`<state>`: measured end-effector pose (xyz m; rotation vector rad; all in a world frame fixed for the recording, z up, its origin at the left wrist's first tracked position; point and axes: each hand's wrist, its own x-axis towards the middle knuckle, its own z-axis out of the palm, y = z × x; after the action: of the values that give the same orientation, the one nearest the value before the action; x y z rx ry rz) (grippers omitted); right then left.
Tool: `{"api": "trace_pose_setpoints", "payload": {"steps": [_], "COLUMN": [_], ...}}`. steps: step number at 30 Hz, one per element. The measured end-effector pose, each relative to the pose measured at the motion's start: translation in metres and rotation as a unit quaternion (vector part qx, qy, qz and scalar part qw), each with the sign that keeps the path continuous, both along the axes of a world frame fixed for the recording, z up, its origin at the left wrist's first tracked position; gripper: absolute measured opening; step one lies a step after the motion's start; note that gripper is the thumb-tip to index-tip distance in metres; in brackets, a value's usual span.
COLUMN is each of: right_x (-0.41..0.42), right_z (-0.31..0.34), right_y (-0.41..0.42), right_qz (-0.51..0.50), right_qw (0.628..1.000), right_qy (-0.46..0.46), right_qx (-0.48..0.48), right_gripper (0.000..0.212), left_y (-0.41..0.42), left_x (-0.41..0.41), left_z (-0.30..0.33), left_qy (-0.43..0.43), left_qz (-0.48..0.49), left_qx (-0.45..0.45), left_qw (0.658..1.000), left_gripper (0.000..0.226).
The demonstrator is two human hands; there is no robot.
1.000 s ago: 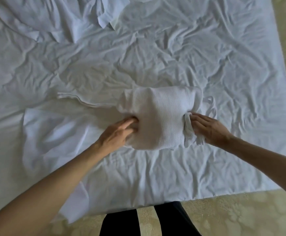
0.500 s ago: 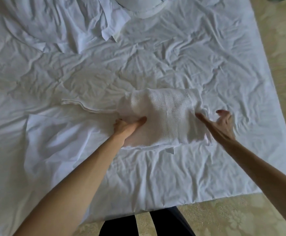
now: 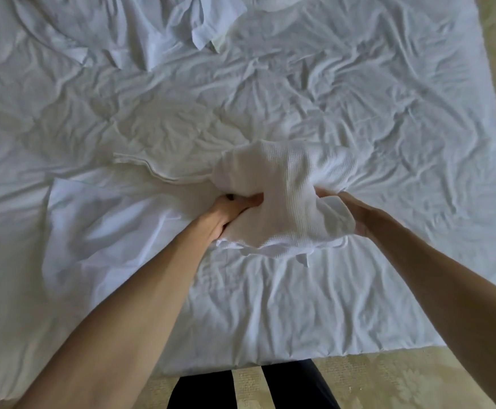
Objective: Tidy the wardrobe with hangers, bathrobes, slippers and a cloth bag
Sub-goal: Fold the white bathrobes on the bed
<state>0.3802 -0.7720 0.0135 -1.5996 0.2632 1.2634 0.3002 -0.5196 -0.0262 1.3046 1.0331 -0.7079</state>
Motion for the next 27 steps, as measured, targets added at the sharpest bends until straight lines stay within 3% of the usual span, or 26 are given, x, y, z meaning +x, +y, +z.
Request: {"api": "trace_pose_setpoints", "payload": {"steps": [3,7,10,12,14,16,18,24,27], "right_x": [-0.010,-0.021,-0.027,-0.030,-0.035,-0.041,-0.051,-0.103,-0.145], "right_z": [0.021,0.068,0.112,0.142,0.176,0.207,0.241,0.317,0.344], "right_y": [0.011,0.038,0.073,0.103,0.139,0.180,0.226,0.379,0.451], "right_qz": [-0.014,0.002,0.035,0.053,0.096,0.140,0.171,0.185,0.186], "right_qw": [0.999,0.997,0.994,0.990,0.983,0.973,0.965,0.962,0.963], "right_qy": [0.008,-0.012,-0.027,-0.047,-0.079,-0.103,-0.118,-0.130,-0.142], "right_qx": [0.039,0.075,0.097,0.119,0.132,0.154,0.162,0.153,0.136], "right_gripper": [0.018,0.035,0.045,0.041,0.022,0.038,0.024,0.022,0.016], "left_y": [0.008,0.035,0.064,0.090,0.119,0.153,0.189,0.308,0.369], "left_x": [-0.017,-0.052,-0.075,-0.090,-0.106,-0.126,-0.147,-0.233,-0.282], "left_z": [0.033,0.093,0.143,0.178,0.215,0.251,0.285,0.363,0.382], "left_qy": [-0.018,-0.070,-0.103,-0.125,-0.149,-0.173,-0.190,-0.234,-0.252], "left_qz": [0.027,0.063,0.097,0.118,0.141,0.166,0.187,0.253,0.275], "left_qx": [0.019,0.033,0.055,0.074,0.096,0.114,0.137,0.168,0.164], "left_qw": [0.999,0.995,0.988,0.982,0.974,0.964,0.954,0.924,0.913], "left_gripper": [0.069,0.073,0.058,0.050,0.040,0.037,0.044,0.056,0.044]}}
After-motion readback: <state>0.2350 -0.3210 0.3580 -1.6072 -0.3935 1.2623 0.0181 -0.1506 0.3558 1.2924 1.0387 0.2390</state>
